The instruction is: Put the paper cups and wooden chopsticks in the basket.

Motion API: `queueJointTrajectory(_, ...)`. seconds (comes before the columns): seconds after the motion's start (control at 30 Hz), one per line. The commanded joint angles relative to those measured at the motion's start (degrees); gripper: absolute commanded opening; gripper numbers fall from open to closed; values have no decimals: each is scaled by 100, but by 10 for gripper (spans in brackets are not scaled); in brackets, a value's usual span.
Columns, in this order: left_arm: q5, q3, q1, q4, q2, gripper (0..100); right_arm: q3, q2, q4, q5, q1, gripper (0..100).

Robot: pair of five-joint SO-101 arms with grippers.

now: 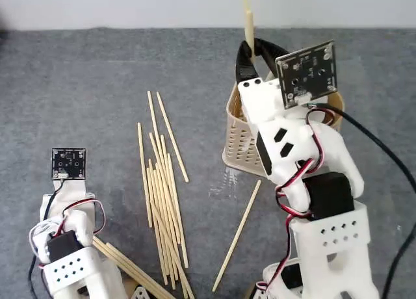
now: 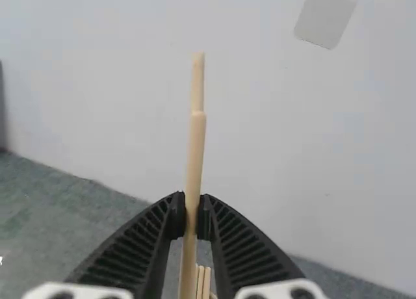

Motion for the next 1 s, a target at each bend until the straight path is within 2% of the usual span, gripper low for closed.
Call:
queueJointTrajectory(0.0,-70,-31,-9,-123,-53,26,0,-154,-347,35,127,8)
queueJointTrajectory(0.3,-70,-31,-9,-123,-53,26,26,-136,-1727,88,145,8)
queueJointTrajectory(0.67,-70,-31,-9,-123,-53,26,1187,119,-1851,44,347,14)
queueJointTrajectory(0.87,-70,-31,-9,-123,-53,26,1345,92,-1851,44,382,141)
queueJointTrajectory(0.97,-70,-31,-9,-123,-53,26,1143,92,-1842,44,356,147)
